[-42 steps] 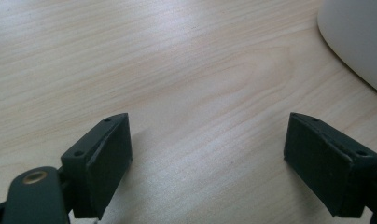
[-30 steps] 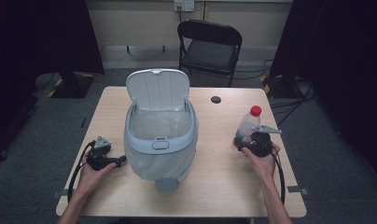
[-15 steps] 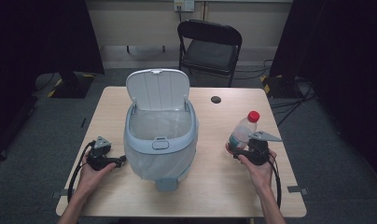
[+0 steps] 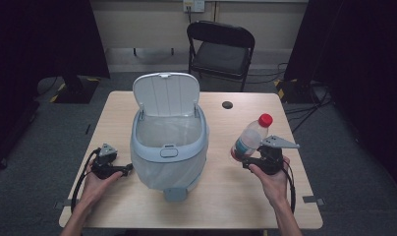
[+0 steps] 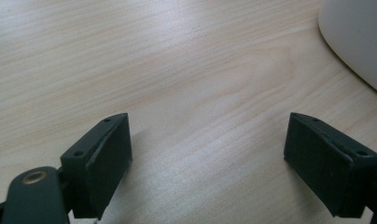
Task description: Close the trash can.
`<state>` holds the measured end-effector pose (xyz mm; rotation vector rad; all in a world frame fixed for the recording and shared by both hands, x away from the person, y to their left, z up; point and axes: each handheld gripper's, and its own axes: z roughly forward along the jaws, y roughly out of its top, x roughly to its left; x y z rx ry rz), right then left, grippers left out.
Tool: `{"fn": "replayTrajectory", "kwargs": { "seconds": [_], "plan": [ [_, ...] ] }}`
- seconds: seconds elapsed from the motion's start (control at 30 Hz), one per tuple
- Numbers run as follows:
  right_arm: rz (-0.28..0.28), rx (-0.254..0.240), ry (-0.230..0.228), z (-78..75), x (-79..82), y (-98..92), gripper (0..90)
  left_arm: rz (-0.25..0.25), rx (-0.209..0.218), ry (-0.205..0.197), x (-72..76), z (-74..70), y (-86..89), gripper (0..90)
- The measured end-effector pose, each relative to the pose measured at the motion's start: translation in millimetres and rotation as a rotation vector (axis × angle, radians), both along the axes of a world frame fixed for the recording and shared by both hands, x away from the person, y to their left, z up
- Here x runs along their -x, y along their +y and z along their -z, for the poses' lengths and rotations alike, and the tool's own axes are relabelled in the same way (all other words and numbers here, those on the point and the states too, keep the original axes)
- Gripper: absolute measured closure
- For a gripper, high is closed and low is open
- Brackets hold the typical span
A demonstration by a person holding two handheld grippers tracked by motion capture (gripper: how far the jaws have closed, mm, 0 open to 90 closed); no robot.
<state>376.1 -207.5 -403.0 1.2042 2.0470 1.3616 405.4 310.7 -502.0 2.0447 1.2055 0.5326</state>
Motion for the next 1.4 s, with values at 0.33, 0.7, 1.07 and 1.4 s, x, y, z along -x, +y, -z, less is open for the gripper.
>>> {"fn": "replayTrajectory", "kwargs": {
  "seconds": [0.33,0.7,1.07,1.4],
  "plan": [
    [-0.043,-0.076,-0.04,-28.3,11.3,5.9,27.7,0.025,-0.001,0.015,-1.8,0.7,-2.6,8.3],
    [-0.082,-0.122,-0.103,-66.1,20.2,5.6,27.6,0.021,-0.008,0.012,-1.6,1.0,-3.8,5.9],
    [-0.114,-0.174,-0.136,-107.9,15.0,7.6,27.5,0.018,-0.005,0.015,-1.3,1.1,-4.0,5.9],
    [-0.167,-0.235,-0.184,-138.5,9.5,8.6,27.5,0.017,-0.005,0.015,-1.3,1.1,-4.0,5.9]
  ]
}}
